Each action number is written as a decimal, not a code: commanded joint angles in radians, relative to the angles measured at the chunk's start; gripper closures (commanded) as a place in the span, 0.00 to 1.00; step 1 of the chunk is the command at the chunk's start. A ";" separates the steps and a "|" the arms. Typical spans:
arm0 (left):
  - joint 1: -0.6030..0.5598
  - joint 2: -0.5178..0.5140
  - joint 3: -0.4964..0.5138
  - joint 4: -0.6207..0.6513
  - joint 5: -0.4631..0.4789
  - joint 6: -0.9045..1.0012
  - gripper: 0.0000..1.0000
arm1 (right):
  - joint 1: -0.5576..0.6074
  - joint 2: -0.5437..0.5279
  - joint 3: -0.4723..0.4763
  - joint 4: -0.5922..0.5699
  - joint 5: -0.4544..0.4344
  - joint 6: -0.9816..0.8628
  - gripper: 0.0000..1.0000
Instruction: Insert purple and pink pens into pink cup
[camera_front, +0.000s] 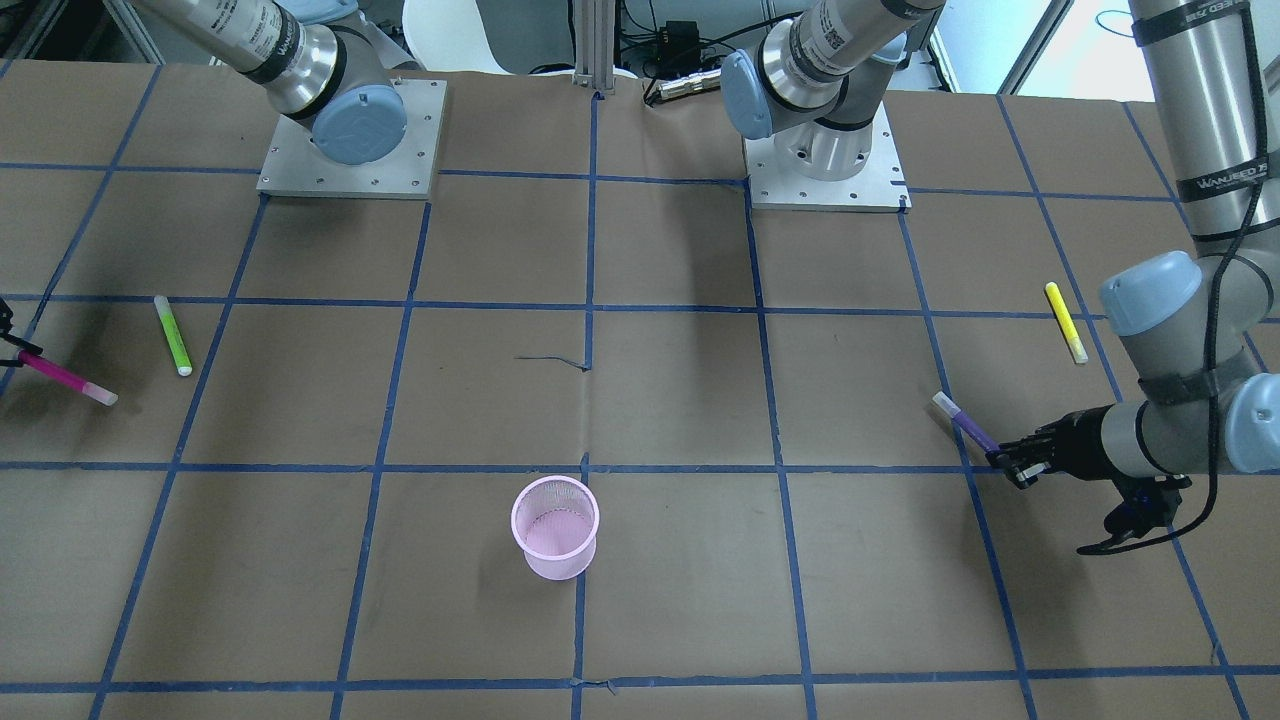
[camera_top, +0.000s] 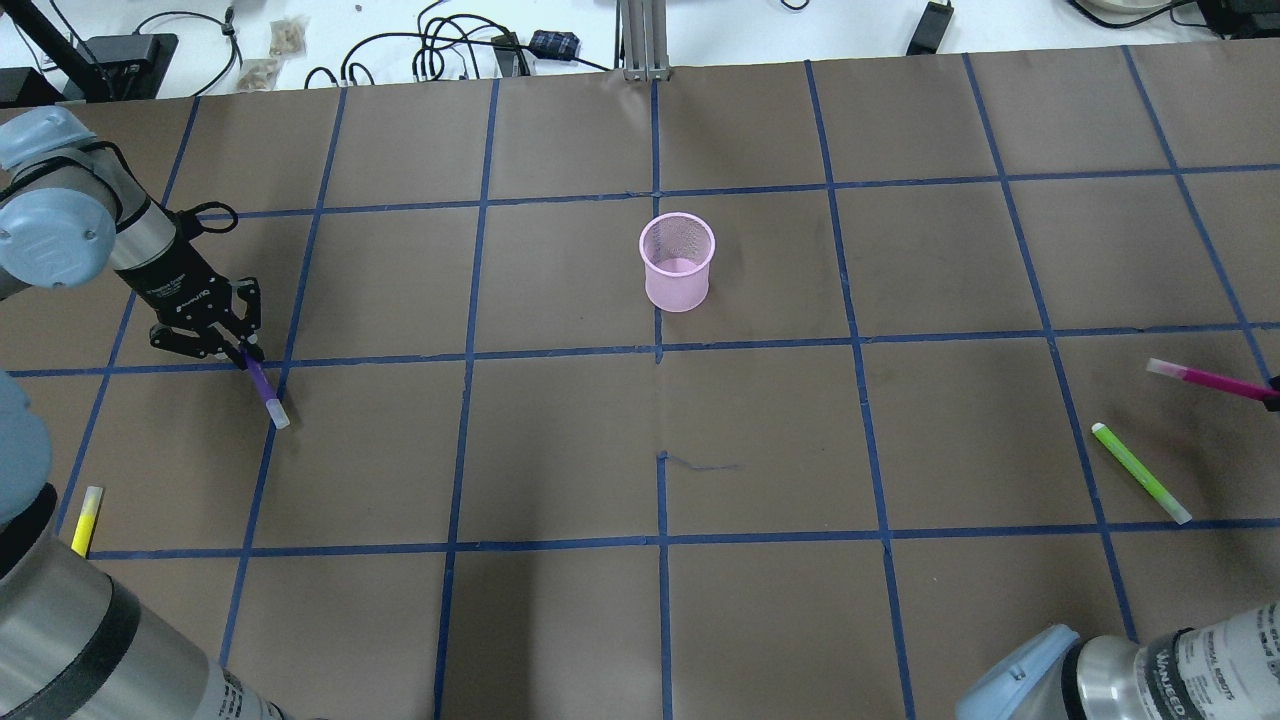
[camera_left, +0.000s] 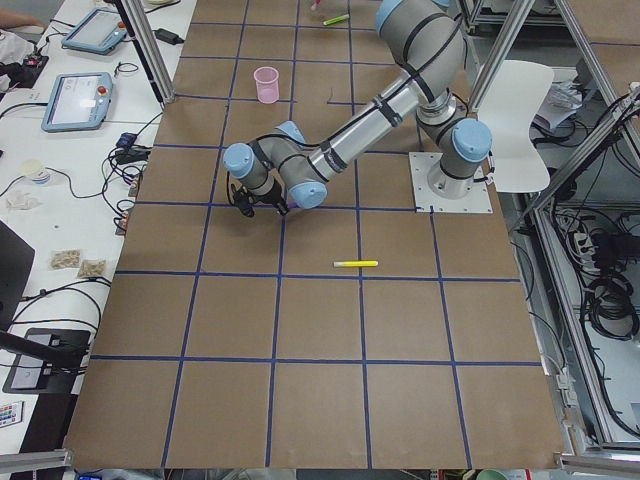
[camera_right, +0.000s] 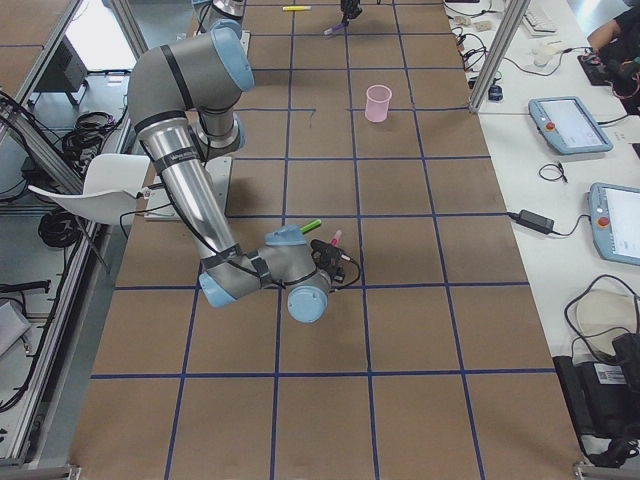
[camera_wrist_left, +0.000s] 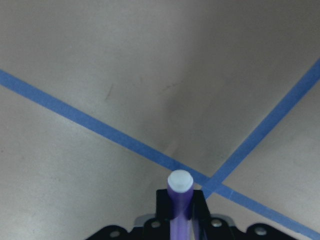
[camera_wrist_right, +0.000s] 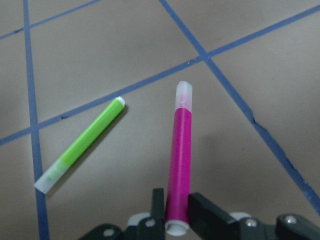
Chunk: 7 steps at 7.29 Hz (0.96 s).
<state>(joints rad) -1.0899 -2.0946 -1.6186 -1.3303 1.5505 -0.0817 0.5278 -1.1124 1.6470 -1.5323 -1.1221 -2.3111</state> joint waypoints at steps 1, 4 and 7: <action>-0.005 0.030 -0.001 -0.013 -0.064 -0.003 1.00 | 0.133 -0.175 -0.018 0.017 -0.007 0.228 0.91; -0.019 0.073 -0.003 -0.036 -0.069 -0.001 1.00 | 0.408 -0.350 -0.018 0.012 -0.010 0.711 0.91; -0.045 0.119 -0.003 -0.069 -0.127 0.000 1.00 | 0.775 -0.405 -0.010 -0.186 -0.152 1.280 0.93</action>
<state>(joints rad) -1.1229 -1.9950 -1.6213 -1.3903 1.4429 -0.0822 1.1508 -1.5075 1.6344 -1.6257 -1.1947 -1.2646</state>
